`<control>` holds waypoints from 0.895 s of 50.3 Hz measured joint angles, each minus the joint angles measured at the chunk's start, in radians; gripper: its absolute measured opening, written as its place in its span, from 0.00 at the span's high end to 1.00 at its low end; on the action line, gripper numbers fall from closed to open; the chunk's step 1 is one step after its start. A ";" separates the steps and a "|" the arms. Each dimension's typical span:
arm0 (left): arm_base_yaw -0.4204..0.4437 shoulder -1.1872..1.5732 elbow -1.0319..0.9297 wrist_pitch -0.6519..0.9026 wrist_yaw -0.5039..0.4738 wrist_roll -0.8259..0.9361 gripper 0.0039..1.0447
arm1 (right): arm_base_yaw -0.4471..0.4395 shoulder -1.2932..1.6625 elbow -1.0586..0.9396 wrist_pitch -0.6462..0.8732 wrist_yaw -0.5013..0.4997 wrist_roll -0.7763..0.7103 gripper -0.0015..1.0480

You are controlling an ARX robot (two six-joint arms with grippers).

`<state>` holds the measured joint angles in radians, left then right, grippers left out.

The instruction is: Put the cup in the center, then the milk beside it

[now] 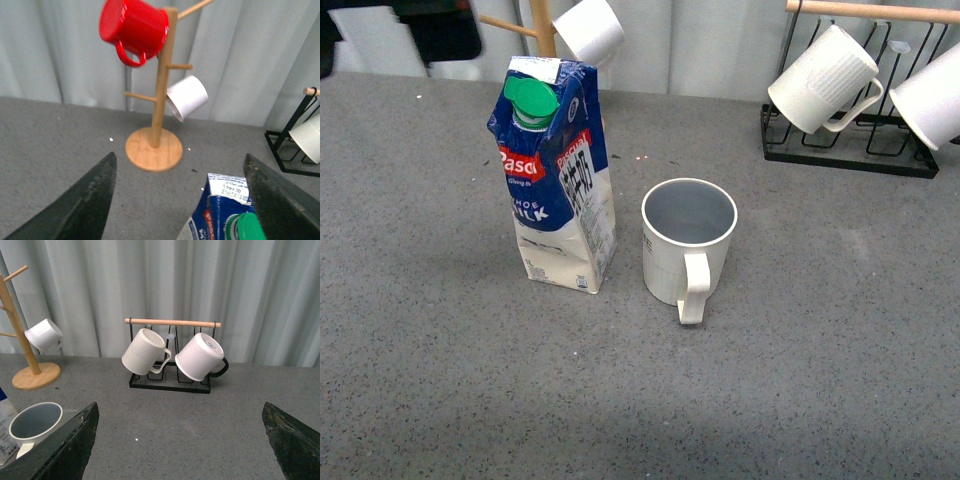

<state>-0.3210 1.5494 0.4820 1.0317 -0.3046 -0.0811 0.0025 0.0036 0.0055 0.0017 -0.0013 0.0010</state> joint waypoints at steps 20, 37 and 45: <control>0.159 -0.286 -0.329 0.057 0.148 0.070 0.97 | 0.000 0.000 0.000 0.000 0.000 0.000 0.09; 0.231 -0.574 -0.427 -0.126 0.216 0.073 0.96 | 0.000 0.000 0.000 0.000 0.000 0.000 0.09; 0.307 -0.692 -0.449 -0.220 0.298 0.074 0.96 | 0.000 0.000 0.000 0.000 0.000 0.000 0.09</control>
<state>-0.0143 0.8570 0.0330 0.8112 -0.0063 -0.0067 0.0025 0.0036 0.0055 0.0017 -0.0013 0.0010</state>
